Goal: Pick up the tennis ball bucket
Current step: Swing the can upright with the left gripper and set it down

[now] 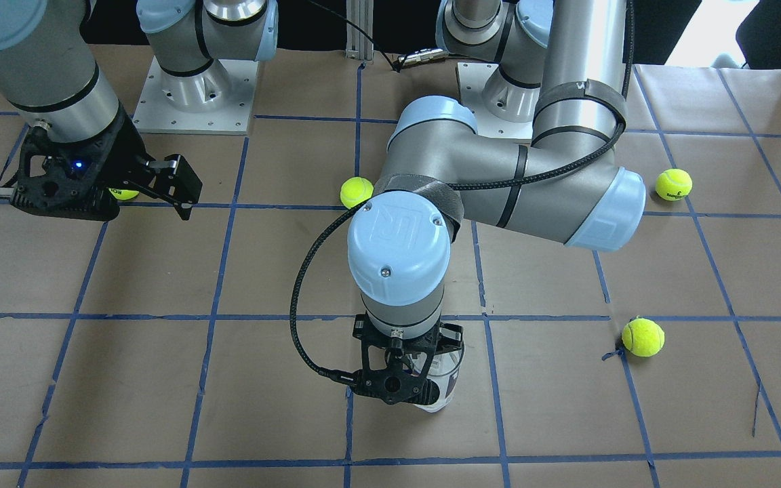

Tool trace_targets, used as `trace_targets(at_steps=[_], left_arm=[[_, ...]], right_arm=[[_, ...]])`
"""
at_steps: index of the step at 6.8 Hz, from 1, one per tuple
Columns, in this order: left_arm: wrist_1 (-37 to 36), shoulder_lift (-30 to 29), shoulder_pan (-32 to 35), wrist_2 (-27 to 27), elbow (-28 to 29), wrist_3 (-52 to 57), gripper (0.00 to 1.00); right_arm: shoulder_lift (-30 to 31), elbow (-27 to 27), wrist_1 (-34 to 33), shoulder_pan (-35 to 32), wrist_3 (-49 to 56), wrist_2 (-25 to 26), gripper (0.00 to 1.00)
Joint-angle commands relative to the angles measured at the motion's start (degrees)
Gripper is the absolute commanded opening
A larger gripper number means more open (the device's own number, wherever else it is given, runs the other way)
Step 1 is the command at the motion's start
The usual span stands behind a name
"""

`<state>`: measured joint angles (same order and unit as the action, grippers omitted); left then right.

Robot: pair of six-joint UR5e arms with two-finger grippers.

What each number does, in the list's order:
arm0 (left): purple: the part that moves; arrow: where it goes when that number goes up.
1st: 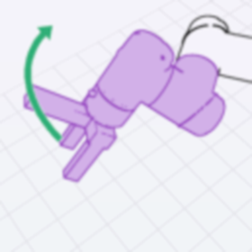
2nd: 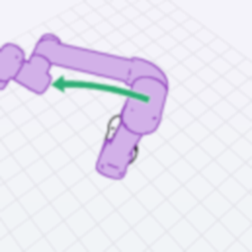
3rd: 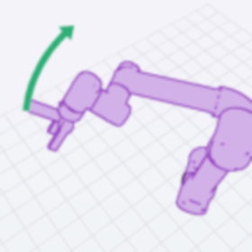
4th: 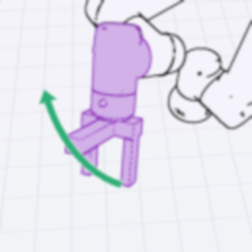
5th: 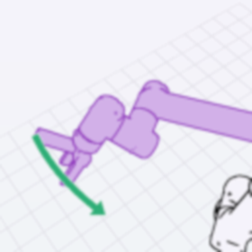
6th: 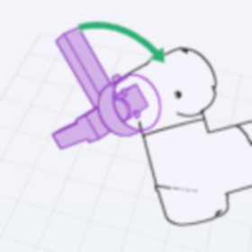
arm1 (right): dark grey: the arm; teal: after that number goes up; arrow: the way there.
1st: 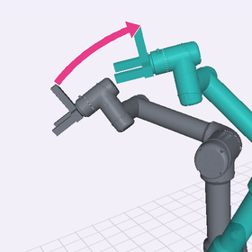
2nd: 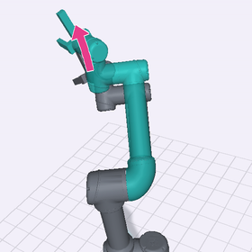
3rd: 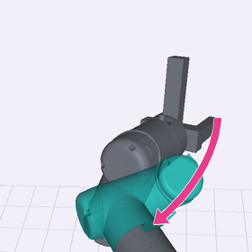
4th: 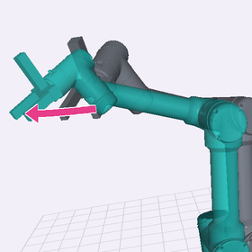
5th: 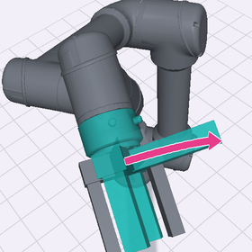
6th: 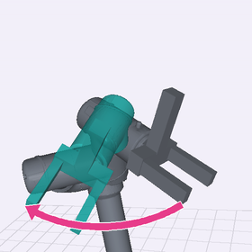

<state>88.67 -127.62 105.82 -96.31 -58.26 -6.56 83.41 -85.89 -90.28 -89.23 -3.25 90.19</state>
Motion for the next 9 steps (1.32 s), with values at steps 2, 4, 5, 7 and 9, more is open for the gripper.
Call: trace_targets(at_steps=[2,4,5,7,9], left_arm=[[0.10,2.10,0.26,0.07,-0.01,0.49,0.74],[1.41,8.59,0.35,0.95,-1.32,0.67,0.81],[8.03,12.97,-0.26,1.30,-2.81,1.37,0.80],[8.97,22.54,-3.75,1.74,-13.91,2.08,0.83],[3.83,33.97,-8.50,1.83,-30.52,2.25,0.83]], right_arm=[[0.00,-0.06,0.01,0.02,0.09,-0.01,1.00],[0.00,0.02,0.01,0.02,0.09,0.07,1.00],[0.00,0.02,0.01,0.02,0.09,0.07,1.00],[0.00,-0.06,-0.07,0.02,0.09,0.07,1.00],[0.00,0.02,-0.08,0.02,0.00,0.07,1.00]])
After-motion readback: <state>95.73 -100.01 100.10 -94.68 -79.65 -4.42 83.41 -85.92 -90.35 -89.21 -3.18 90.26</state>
